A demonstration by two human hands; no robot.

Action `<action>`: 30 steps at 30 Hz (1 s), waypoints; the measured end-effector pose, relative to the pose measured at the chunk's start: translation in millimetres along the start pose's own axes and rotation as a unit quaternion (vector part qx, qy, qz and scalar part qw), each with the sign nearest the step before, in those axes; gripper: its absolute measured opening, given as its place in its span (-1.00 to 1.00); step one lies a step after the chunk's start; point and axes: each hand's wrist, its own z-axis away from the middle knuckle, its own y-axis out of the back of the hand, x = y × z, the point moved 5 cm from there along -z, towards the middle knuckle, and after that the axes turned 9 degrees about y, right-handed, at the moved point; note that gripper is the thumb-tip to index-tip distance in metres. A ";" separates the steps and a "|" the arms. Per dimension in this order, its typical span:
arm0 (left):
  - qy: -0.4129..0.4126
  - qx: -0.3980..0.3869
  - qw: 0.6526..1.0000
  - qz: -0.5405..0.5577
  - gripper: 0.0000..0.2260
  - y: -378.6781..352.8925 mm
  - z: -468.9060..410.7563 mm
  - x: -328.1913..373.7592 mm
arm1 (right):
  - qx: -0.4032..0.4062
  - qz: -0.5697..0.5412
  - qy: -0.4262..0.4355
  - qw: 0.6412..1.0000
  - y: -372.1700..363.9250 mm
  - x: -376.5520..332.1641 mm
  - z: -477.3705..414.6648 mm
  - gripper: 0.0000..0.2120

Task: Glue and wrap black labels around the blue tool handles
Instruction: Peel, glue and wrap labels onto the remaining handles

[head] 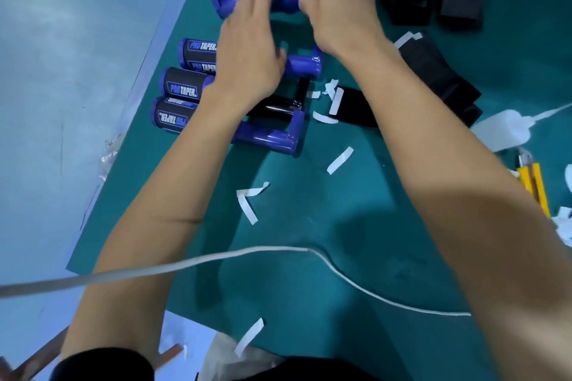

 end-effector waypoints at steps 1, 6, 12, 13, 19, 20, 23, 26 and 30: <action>0.003 0.028 0.999 0.021 -0.17 5.5 3.3 1.2 | 0.030 -0.026 0.002 0.999 14.3 -6.8 8.6 -0.62; -0.069 0.117 0.990 0.039 -0.38 26.5 27.4 32.1 | 0.141 -0.171 -0.022 0.975 85.0 6.2 101.3 -0.64; -0.371 0.200 0.907 -0.005 -0.76 1.9 122.0 92.5 | 0.099 -0.272 -0.147 0.946 101.6 78.3 249.9 -0.45; -0.403 0.206 0.892 -0.010 -0.77 -8.5 140.1 98.9 | 0.065 -0.233 -0.157 0.958 99.1 87.8 268.3 -0.40; -0.352 0.147 0.924 -0.033 -0.68 -66.7 188.8 109.5 | 0.092 -0.047 -0.102 0.989 96.0 99.9 315.8 -0.45; -0.340 0.122 0.931 -0.048 -0.70 -74.5 187.6 109.6 | 0.105 -0.025 -0.078 0.991 96.5 100.4 317.2 -0.47; -0.317 0.028 0.945 -0.069 -0.64 -87.1 182.0 108.9 | 0.125 -0.002 -0.050 0.991 95.2 105.3 318.4 -0.50; -0.275 -0.071 0.959 0.001 -0.57 -87.8 176.1 106.3 | 0.131 0.007 -0.054 0.990 92.7 107.4 319.1 -0.53; -0.252 -0.069 0.965 0.002 -0.63 -86.7 175.3 105.0 | 0.121 -0.014 -0.041 0.992 91.1 105.8 317.6 -0.57</action>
